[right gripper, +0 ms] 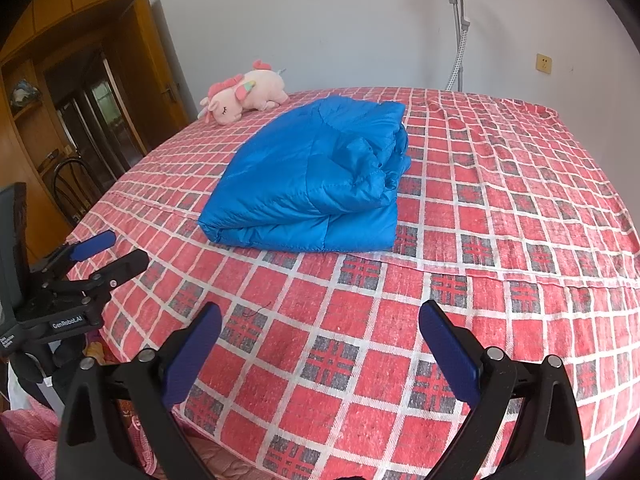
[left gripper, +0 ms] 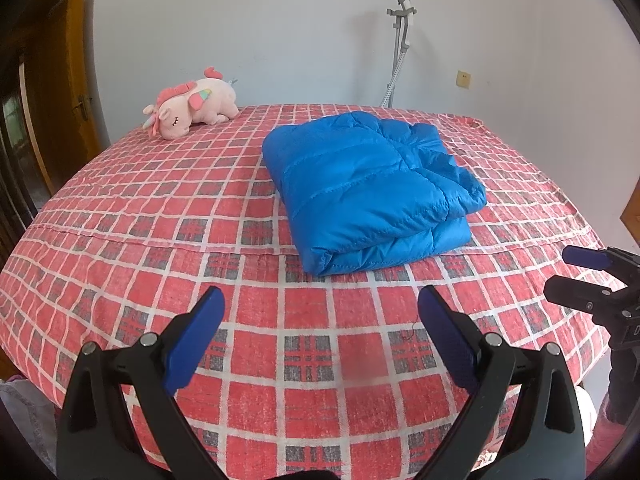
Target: Fold large clothes
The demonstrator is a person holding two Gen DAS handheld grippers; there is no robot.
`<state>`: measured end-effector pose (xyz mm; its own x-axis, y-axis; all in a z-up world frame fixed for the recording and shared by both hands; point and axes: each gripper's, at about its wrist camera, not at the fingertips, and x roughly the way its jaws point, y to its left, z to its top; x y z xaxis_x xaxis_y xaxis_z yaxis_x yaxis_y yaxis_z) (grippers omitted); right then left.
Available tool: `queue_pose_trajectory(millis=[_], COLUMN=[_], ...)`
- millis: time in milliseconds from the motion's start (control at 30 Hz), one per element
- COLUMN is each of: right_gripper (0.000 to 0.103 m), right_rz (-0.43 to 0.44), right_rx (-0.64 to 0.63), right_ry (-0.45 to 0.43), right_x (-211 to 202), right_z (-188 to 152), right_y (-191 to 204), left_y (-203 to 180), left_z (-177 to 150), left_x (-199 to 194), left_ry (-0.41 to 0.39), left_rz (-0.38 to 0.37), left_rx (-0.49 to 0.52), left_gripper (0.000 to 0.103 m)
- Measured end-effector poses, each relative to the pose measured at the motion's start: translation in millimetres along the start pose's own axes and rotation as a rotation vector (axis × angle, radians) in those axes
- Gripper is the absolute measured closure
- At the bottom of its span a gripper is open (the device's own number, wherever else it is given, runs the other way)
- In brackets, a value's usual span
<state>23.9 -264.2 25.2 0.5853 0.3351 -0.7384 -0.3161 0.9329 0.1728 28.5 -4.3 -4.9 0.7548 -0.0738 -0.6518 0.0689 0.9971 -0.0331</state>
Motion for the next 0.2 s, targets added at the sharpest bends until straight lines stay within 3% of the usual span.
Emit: queue_pose_trajectory(millis=[200], right_gripper=[0.004], right_rz=[0.000], right_rx=[0.000], right_ry=[0.001], right_x=[0.8], right_z=[0.0], right_y=[0.7], left_y=[2.3], left_z=[-0.1], left_x=[2.5], left_ry=[0.004], left_rz=[0.000], left_rx=[-0.004], left_gripper=[0.007])
